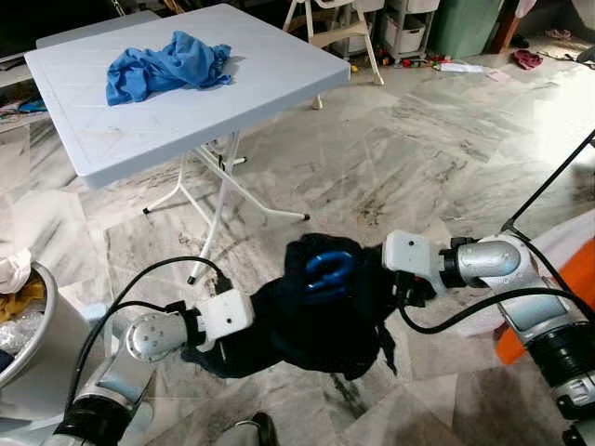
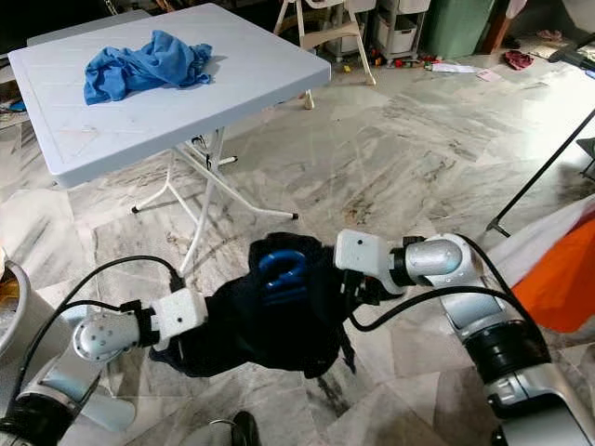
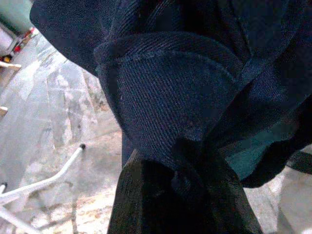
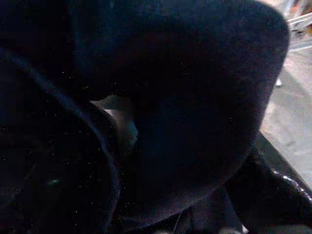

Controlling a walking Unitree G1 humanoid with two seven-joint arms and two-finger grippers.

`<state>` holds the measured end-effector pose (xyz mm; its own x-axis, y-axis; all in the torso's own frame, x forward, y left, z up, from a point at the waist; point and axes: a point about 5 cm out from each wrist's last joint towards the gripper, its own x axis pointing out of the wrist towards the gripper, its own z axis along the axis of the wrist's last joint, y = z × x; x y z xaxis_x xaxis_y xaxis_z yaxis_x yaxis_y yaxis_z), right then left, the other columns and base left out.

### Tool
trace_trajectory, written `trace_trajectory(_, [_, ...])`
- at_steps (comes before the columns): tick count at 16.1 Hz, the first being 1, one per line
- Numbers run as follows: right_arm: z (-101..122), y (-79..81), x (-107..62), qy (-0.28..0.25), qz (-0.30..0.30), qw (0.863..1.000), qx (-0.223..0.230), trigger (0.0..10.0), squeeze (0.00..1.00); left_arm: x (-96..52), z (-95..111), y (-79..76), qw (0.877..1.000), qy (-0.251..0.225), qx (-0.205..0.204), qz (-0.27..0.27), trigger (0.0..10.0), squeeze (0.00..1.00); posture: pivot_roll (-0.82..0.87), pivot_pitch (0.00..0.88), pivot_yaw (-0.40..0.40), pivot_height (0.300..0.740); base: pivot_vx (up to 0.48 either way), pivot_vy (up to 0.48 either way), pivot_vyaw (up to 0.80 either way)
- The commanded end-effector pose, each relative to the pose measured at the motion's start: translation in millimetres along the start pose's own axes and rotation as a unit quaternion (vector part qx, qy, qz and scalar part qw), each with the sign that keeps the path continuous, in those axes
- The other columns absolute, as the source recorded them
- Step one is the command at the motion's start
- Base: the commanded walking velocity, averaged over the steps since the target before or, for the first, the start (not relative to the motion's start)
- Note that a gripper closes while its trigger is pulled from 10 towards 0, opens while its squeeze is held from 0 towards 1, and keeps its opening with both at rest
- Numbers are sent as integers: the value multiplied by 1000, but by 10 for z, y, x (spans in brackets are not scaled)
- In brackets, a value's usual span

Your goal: Hang hanger

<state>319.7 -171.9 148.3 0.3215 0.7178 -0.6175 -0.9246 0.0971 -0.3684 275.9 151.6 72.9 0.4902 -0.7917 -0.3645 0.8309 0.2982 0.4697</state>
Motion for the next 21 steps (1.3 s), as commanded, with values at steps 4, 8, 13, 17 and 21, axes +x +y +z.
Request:
trace_trajectory(4, [2, 60, -12, 17, 56, 998, -7, 0, 0, 61, 146, 91, 998, -22, 51, 6, 0, 0, -164, 104, 71, 740, 0, 0, 0])
trace_trajectory(8, [-30, 96, 31, 21, 65, 998, 2, 0, 0, 103, 241, 118, 997, -44, 62, 24, 0, 0, -163, 106, 69, 740, 0, 0, 0])
trace_trajectory(13, [-167, 4, 124, 30, -10, 998, 48, 0, 0, 149, 391, 100, 995, -76, 62, 30, 0, 0, -158, 107, 69, 740, 0, 0, 0])
trace_trajectory(17, [-285, -40, 81, 49, -48, 995, 66, 0, 0, 144, 385, 61, 995, -75, 59, 26, 0, 0, -159, 108, 70, 740, 0, 0, 0])
trace_trajectory(21, [-328, -92, 9, 56, -57, 994, 69, 0, 0, 147, 381, 63, 995, -71, 60, 27, 0, 0, -163, 107, 65, 740, 0, 0, 0])
